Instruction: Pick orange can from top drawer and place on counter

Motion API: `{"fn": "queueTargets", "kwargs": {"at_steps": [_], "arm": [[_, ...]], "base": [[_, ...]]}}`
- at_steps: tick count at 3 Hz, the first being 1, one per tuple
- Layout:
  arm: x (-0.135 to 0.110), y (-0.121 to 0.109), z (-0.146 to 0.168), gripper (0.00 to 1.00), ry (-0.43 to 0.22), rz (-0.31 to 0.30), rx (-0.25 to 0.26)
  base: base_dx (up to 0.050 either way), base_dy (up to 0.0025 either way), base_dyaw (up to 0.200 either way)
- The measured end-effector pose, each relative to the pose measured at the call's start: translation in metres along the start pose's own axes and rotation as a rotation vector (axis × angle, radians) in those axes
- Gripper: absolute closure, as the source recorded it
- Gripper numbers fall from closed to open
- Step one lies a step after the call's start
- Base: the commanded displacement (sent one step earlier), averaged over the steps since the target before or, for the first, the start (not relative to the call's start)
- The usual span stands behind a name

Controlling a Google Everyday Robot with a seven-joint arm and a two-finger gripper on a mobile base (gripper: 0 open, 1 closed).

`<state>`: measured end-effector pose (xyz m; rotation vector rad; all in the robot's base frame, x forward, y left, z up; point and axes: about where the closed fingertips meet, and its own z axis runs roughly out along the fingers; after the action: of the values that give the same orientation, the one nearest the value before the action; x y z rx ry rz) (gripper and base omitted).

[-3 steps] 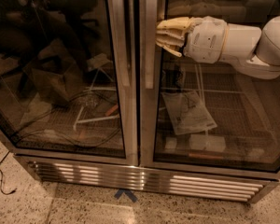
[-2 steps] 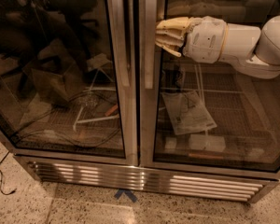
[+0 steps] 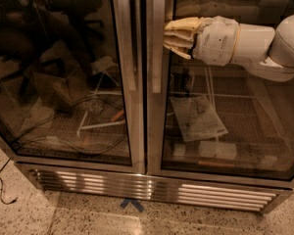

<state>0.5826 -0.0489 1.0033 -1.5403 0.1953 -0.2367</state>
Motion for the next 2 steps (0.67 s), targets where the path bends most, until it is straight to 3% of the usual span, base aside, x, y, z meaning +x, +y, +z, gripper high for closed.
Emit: {"fn": "queueTargets", "kwargs": {"at_steps": [2], "arm": [[0.0,0.0,0.0001,1.0,0.0,0.0,0.0]], "base": [[-0.048,0.00002,0.0]]}}
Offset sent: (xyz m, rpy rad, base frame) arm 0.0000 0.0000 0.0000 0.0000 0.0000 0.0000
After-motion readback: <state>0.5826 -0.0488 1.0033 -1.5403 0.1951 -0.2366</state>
